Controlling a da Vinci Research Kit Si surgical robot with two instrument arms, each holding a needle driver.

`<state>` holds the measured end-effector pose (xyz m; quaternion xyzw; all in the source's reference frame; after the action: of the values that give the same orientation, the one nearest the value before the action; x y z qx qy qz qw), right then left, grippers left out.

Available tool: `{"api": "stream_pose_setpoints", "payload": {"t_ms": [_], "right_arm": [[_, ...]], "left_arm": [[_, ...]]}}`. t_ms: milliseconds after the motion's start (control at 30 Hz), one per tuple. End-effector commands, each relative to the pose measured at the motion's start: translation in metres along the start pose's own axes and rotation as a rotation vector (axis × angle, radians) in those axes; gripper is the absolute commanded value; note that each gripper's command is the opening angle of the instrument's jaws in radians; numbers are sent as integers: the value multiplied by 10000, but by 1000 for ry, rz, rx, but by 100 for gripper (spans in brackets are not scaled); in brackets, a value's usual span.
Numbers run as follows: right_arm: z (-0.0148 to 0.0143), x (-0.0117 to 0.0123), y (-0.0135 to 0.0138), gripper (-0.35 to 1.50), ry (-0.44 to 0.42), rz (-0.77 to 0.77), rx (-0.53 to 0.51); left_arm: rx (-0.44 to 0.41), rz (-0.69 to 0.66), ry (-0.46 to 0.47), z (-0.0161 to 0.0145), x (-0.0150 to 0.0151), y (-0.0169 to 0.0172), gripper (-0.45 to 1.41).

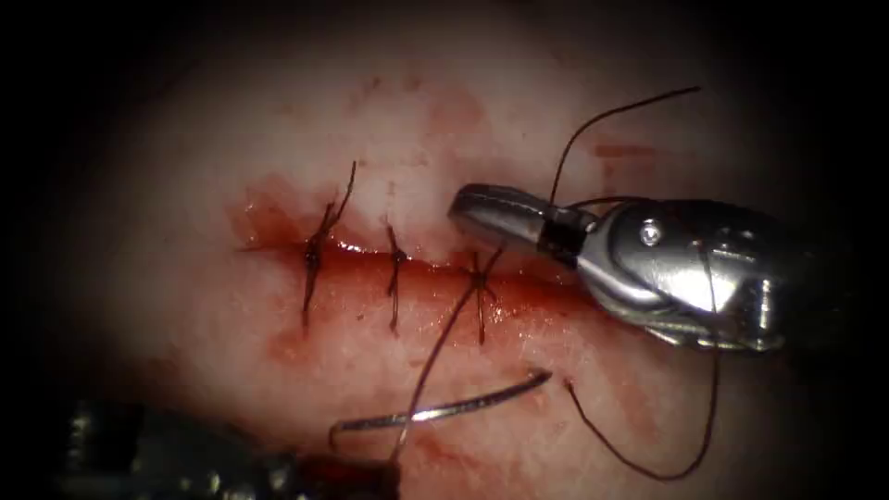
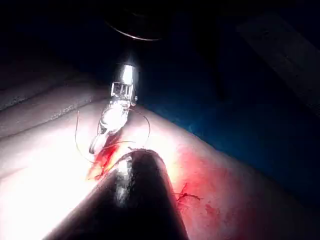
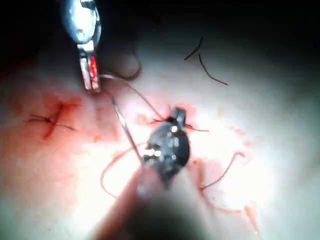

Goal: Wound Closure

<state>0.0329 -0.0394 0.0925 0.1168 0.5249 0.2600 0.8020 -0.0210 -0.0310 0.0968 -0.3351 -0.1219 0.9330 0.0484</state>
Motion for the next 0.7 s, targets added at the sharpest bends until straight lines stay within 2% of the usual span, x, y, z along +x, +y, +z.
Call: {"api": "stream_pose_setpoints", "payload": {"t_ms": [33, 167, 367, 533, 667, 700], "right_arm": [[10, -6, -6, -35, -10, -7, 24], [14, -13, -13, -35, -43, -28, 69], [11, -14, -20, -35, -62, -33, 120], [6, -15, -24, -35, -70, -32, 151], [7, -16, -24, -35, -71, -28, 146], [11, -17, -23, -10, -72, -29, 138]], "left_arm": [[16, 9, -10, 2, 1, -4, -45], [53, 26, -39, -11, 5, -18, -45], [99, 46, -77, -13, 17, -47, -45], [142, 50, -119, -12, 10, -65, -45], [138, 47, -143, -16, 2, -67, -45], [128, 42, -145, -18, 3, -66, -45]]}}
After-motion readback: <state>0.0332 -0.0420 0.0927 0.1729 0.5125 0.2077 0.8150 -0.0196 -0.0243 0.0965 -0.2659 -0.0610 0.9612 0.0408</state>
